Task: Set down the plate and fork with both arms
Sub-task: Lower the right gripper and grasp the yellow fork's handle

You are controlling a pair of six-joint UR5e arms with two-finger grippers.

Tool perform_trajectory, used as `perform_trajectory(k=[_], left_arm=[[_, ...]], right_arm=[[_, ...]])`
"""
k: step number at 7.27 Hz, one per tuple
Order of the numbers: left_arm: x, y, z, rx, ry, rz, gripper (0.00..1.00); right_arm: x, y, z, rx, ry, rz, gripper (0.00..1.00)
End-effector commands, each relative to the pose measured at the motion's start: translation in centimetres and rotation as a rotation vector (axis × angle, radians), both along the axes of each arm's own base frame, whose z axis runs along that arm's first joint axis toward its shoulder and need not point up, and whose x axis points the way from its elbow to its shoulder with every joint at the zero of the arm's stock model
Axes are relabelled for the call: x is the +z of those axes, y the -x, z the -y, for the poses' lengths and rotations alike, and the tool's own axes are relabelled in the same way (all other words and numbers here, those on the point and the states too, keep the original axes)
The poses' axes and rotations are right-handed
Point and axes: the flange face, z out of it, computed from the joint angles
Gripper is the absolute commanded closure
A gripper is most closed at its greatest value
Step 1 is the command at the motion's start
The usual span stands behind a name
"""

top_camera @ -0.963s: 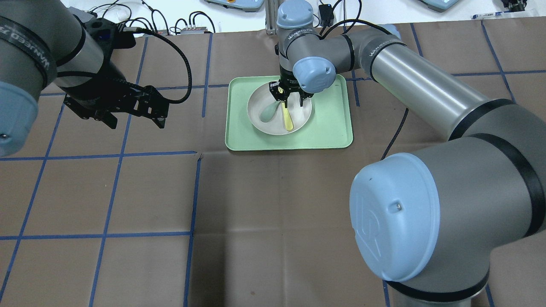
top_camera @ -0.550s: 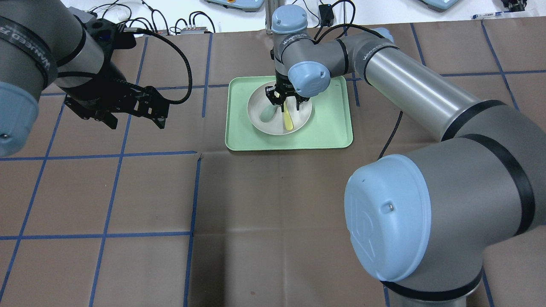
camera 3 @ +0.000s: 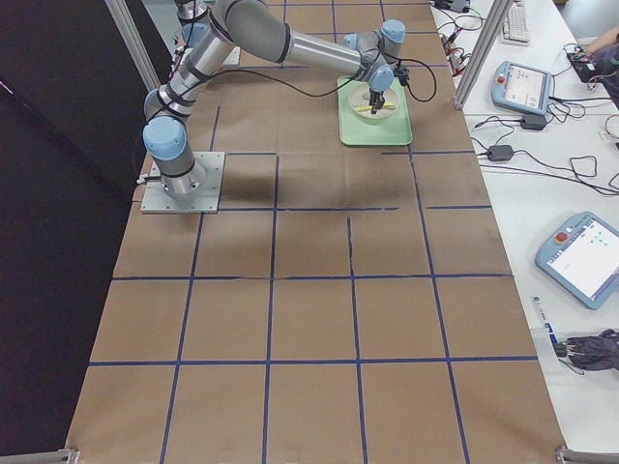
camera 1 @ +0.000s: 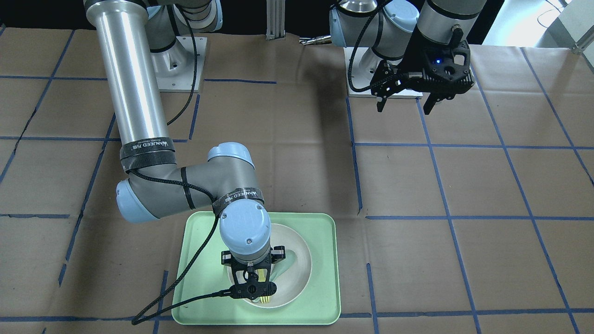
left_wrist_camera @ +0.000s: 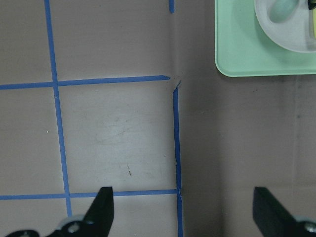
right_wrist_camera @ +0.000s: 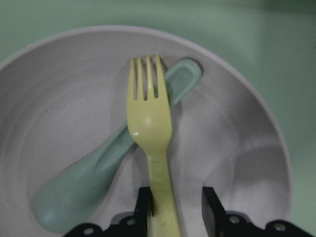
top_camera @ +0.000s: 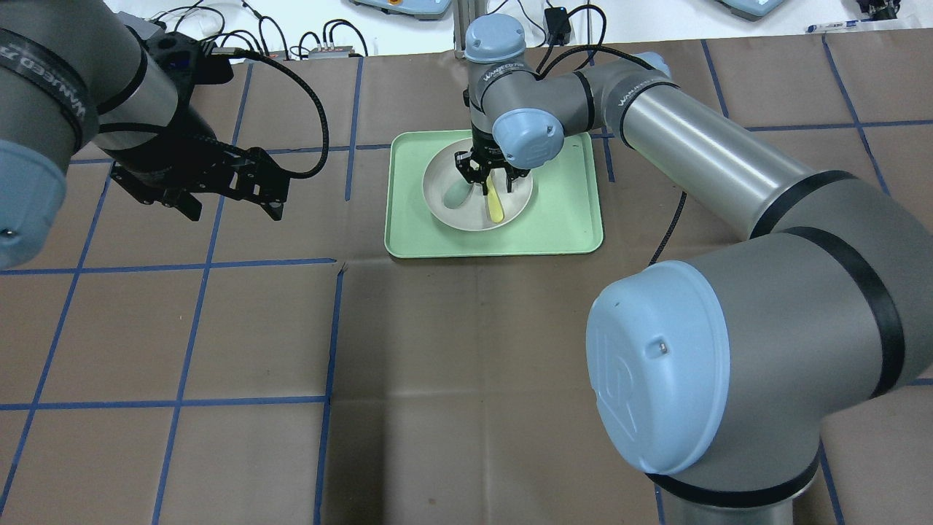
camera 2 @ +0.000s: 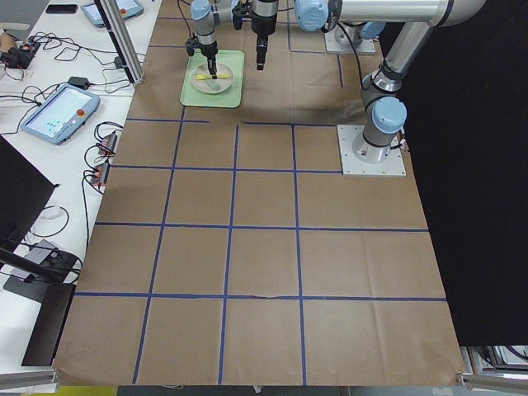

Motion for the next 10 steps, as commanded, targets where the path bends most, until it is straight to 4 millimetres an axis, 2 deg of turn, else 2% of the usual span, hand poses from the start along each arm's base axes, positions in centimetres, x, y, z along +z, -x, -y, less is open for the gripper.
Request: perform_trajectory(k=[1, 4, 8, 10], left_arm=[[0.0, 0.0, 0.0, 0.0, 0.0, -0.002, 0.0], [0.0, 0.0, 0.0, 0.0, 0.0, -0.002, 0.0], [0.0, 0.0, -0.1, -0.002, 0.0, -0.001, 0.0], [0.0, 0.0, 0.0, -0.002, -0.001, 0.001, 0.0]], right_arm=[[0.3, 0.0, 0.1, -0.001, 0.005, 0.001, 0.79], [0.2, 0.0, 0.1, -0.001, 0.003, 0.001, 0.96], [1.2, -0.1, 0.2, -0.007, 0.02, 0.004, 1.0], [2.7, -0.1, 0.1, -0.012, 0.036, 0.009, 1.0]])
